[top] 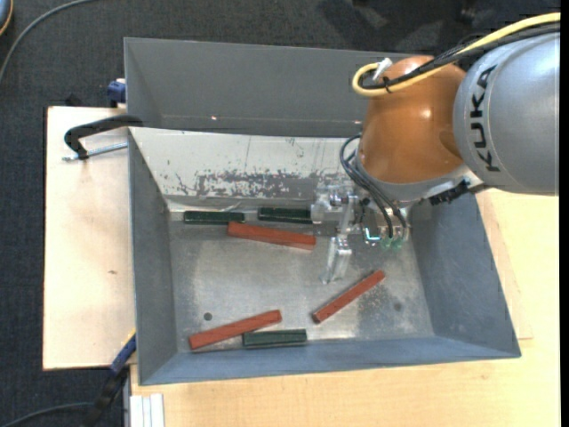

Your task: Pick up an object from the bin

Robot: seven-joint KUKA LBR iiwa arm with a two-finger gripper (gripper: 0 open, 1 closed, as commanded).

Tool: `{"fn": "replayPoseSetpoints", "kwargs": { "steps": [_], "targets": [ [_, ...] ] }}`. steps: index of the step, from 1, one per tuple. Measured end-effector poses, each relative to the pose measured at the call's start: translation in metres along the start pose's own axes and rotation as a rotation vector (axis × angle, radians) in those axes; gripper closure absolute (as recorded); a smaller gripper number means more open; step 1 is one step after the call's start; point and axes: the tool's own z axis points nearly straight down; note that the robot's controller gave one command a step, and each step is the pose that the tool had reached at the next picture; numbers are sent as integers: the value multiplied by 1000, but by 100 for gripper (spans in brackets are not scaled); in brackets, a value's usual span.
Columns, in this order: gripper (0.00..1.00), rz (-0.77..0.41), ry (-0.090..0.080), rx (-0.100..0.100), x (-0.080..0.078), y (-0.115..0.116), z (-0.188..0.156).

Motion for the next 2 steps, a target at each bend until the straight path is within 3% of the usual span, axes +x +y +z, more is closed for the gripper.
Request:
{"fn": "replayPoseSetpoints", "kwargs": {
  "steps": [1,2],
  "targets": [
    [0,115,-1,0,-24,-33,120],
    [0,208,-3,-1,-43,24,117]
  ]
}}
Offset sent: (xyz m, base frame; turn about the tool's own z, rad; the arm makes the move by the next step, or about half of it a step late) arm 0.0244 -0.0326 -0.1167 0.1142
